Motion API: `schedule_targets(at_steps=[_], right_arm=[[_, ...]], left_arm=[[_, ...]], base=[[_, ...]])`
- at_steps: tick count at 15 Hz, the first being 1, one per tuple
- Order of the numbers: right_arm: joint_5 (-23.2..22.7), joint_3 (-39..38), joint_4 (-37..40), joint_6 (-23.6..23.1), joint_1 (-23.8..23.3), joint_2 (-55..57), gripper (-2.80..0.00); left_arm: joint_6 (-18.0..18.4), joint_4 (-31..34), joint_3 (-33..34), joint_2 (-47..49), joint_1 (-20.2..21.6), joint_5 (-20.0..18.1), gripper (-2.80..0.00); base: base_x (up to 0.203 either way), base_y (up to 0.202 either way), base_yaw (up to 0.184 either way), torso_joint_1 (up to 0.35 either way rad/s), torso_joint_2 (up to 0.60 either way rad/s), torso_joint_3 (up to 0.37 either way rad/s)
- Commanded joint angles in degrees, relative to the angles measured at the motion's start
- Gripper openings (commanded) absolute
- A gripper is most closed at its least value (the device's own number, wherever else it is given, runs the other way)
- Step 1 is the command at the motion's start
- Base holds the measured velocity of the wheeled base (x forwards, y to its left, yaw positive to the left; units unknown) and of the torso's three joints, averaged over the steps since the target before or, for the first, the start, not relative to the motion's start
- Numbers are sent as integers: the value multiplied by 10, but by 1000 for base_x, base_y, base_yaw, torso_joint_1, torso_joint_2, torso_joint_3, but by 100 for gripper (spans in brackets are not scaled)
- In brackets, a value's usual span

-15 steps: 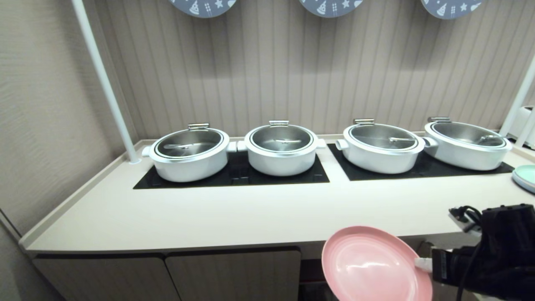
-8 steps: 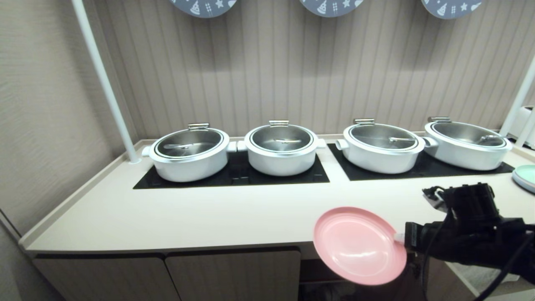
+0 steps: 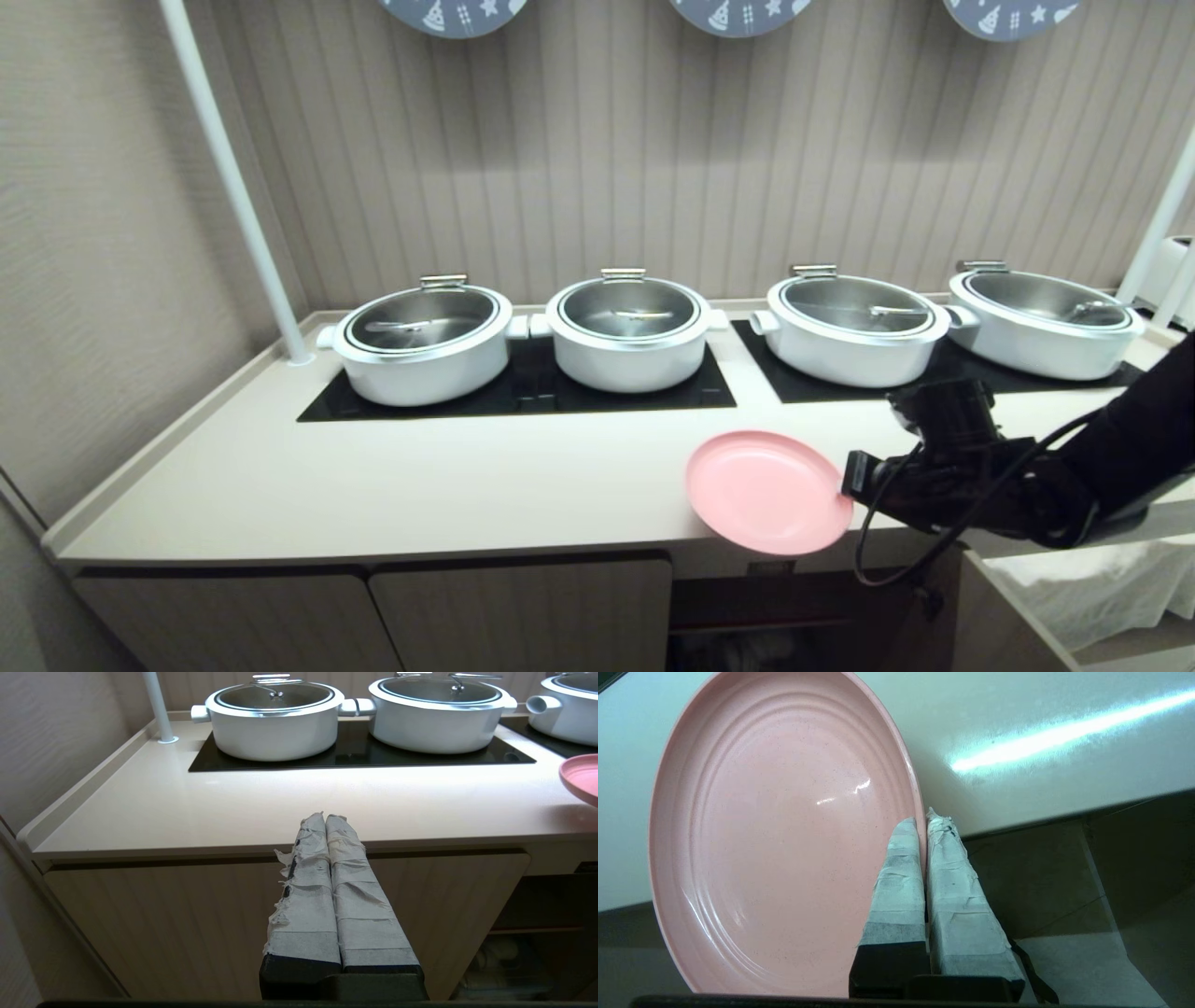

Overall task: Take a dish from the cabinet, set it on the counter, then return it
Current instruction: Place it on the table

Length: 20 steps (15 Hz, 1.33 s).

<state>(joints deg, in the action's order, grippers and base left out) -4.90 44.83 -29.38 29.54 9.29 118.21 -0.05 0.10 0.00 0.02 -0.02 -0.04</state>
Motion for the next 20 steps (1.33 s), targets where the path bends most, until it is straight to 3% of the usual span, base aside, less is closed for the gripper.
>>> schedule_targets(at_steps=[1,6,13,20], right_arm=[[5,29,-1,4,1,49,-280],[14,93,1,14,2,104,-280],[48,153,39,82,4,138,-280],[55,173,42,87,7,150,-280]], left_arm=[[0,0,0,0,0,0,-280],[0,0,0,0,0,0,-280],[0,0,0,0,0,0,-280],[0,0,0,0,-1,0,-280]], base=[[0,0,0,0,0,0],[0,0,0,0,0,0],[0,0,0,0,0,0],[0,0,0,0,0,0]])
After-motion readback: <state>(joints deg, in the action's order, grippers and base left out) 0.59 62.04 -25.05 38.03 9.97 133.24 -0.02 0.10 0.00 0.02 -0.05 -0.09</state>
